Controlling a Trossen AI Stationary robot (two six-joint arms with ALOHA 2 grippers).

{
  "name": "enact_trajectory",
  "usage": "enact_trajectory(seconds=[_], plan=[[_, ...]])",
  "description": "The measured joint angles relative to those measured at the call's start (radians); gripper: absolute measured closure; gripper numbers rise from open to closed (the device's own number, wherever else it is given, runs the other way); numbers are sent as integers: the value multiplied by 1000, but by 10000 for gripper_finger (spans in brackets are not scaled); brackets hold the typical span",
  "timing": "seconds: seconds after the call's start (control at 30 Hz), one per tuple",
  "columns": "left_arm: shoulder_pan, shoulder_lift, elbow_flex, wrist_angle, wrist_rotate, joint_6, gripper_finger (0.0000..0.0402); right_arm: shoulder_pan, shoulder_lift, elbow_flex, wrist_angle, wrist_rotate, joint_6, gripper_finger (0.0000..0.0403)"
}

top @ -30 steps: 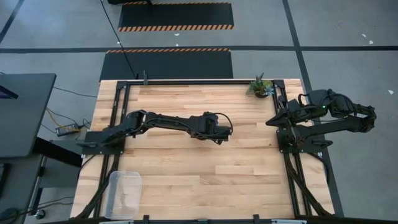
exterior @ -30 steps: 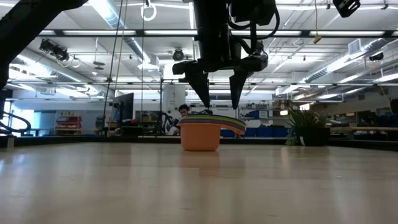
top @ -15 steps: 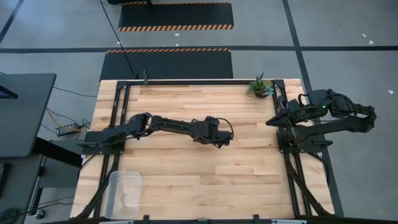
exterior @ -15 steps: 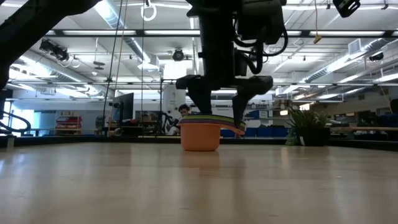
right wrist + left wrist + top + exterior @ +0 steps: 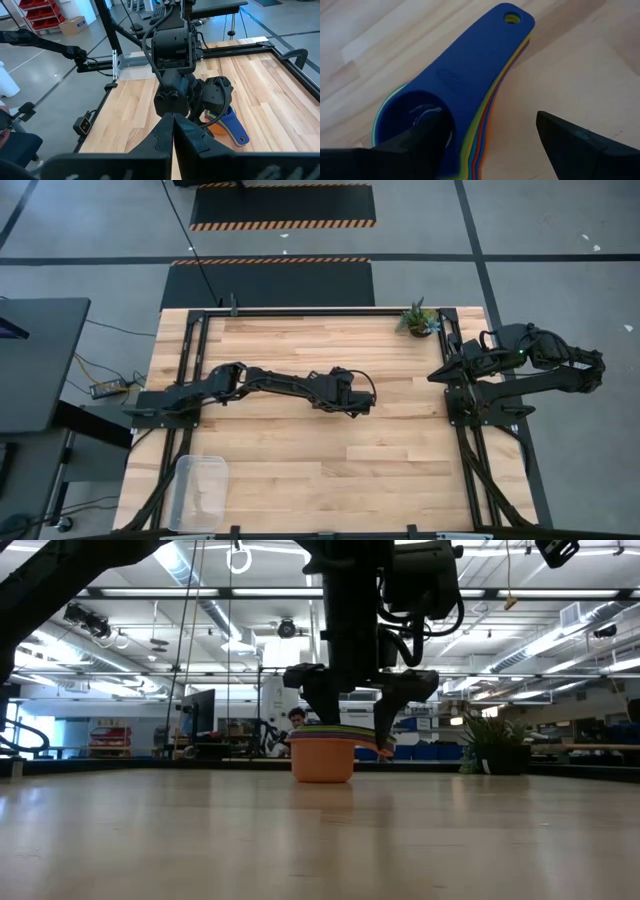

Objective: Nest measuring cups in basket
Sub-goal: Put the stacked measuring cups into the transparent bin

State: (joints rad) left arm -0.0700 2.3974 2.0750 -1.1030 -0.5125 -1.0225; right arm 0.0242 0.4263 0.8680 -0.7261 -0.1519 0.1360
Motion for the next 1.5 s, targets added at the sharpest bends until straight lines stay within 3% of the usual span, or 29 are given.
enact_trajectory(seconds=[0.5,0.9,1.5], plan=[[1,2,0,-2,3,-92,94,0,0,0,0,0,0,385],[1,5,-2,-45,-3,18,94,0,0,0,0,0,0,385],[2,6,-3,-73,-17,-33,105,0,0,0,0,0,0,385]])
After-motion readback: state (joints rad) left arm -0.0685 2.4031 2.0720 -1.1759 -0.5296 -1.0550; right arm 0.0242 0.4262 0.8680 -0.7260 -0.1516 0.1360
